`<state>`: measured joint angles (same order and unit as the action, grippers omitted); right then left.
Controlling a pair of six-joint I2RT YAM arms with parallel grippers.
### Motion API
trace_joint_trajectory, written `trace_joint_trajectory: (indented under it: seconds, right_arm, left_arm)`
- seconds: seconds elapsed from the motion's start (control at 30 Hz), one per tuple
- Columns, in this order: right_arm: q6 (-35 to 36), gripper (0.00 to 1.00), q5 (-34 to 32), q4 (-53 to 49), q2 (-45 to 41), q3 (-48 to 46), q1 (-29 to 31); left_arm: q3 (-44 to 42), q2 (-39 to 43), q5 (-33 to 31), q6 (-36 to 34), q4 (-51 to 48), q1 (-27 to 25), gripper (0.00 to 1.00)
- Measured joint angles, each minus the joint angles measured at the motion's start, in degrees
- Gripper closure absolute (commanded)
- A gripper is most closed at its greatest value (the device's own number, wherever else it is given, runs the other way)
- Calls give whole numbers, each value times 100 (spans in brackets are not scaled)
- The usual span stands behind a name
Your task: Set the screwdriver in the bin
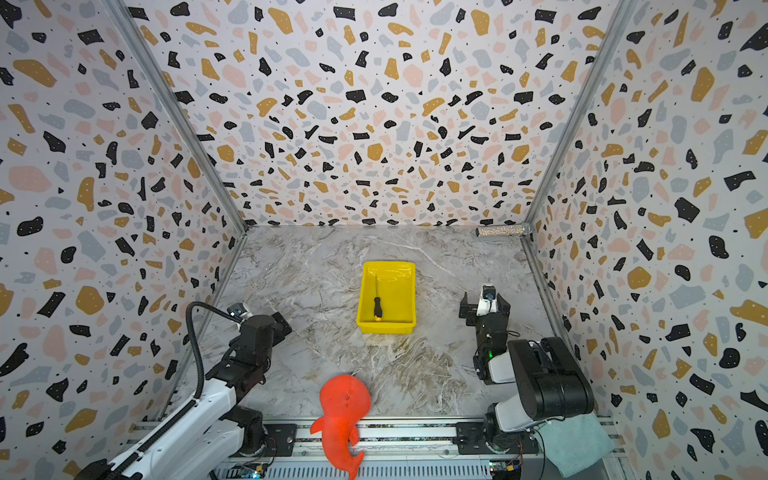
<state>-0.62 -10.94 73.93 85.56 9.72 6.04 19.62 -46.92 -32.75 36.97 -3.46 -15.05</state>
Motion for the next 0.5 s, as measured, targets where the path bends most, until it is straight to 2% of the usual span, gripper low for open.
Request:
trace_joint_trajectory:
  seconds: [0.23,0.5]
  right_arm:
    - [0,1,0,0,0,0,0]
    - [0,1,2,-2,0,0,0]
  left_arm:
    - [39,-717,-697,-1397,1749,0,0]
    - [-184,-1685,-815,-2507,3145,0,0]
